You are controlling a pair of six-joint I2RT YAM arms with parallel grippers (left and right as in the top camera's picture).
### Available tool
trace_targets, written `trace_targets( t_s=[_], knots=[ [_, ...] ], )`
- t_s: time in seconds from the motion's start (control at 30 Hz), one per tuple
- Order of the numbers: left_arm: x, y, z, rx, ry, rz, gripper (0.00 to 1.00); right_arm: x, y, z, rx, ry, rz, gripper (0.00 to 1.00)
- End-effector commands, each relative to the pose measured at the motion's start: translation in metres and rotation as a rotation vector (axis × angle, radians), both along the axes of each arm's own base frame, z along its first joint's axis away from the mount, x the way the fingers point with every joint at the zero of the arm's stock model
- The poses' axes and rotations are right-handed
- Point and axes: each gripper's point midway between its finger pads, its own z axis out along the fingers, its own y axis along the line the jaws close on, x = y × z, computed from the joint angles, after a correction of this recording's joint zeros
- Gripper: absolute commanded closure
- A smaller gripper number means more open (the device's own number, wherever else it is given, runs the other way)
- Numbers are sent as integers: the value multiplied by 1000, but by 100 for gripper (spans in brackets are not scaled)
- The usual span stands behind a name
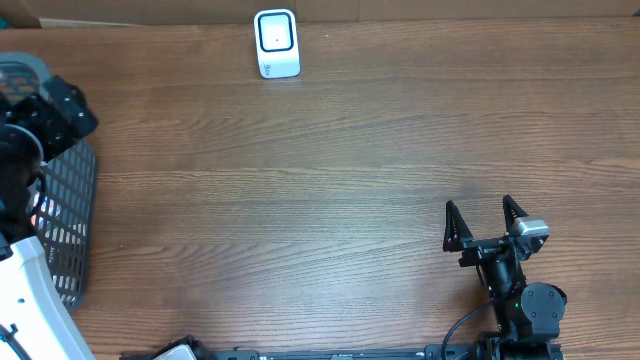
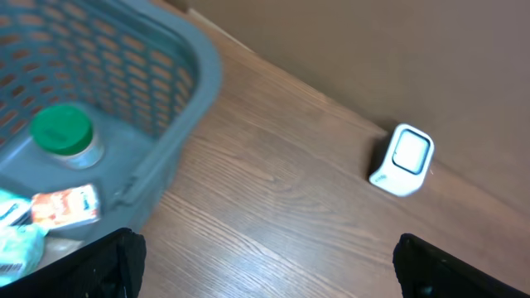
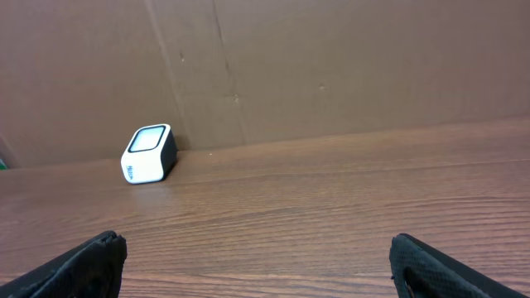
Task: Scan the item barcode
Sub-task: 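Raise the left gripper and move it over the grey basket, then lower the left gripper into the basket and grasp the mint-green packet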
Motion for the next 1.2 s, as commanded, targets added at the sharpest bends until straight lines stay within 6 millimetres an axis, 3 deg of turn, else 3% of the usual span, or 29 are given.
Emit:
trace_targets(
  t_s=[0.0,0.17,0.5,0.77,0.93,1.17],
  knots=[
    [-8,18,11,-21,-36,102,0,0,1,-2,0,-2,1,0],
    [-18,38,10,-44,-40,187,0,0,1,-2,0,-2,1,0],
    [-25,89,-21,-66,57,428,0,0,1,-2,0,-2,1,0],
    [-41,126,-33,-72,81,585,0,0,1,-2,0,-2,2,0],
    [-61,150,-54,-58,175,714,10,0,1,-2,0,-2,2,0],
    [-66,171,-90,-101,285,777,19,0,1,-2,0,-2,2,0]
  ],
)
